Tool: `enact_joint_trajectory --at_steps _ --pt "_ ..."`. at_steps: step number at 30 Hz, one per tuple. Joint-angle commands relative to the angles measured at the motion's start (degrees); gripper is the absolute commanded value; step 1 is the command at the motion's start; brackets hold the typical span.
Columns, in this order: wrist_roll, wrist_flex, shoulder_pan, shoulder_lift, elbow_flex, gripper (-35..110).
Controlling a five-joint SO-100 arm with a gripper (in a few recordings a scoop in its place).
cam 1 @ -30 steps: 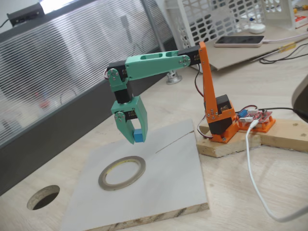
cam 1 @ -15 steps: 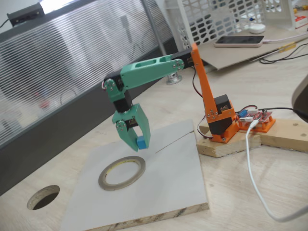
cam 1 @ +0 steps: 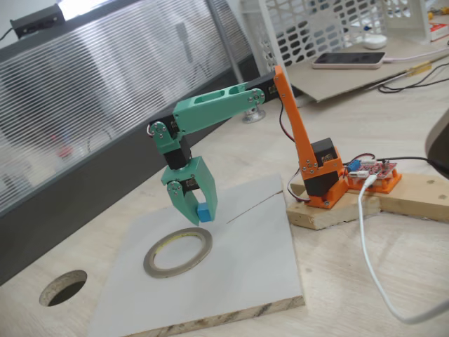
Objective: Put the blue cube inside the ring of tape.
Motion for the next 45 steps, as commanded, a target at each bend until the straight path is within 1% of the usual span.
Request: enact_joint_trajectory --at_steps 1,7,15,17,22,26,45 --pt "0.35 0.09 -0.88 0.88 -4.83 9" --pt "0.35 0.09 -1.14 -7.12 -11.60 9" --pt "0.35 0.09 -1.14 -8.26 -15.91 9" --pt "0.35 0.09 -1.14 -9.40 -18.81 9" --pt "0.35 0.18 -1.23 -19.95 -29.53 9" --pt "0.35 0.35 -1.23 -22.32 -35.86 9" --pt "0.00 0.26 -1.32 -22.41 -35.95 9"
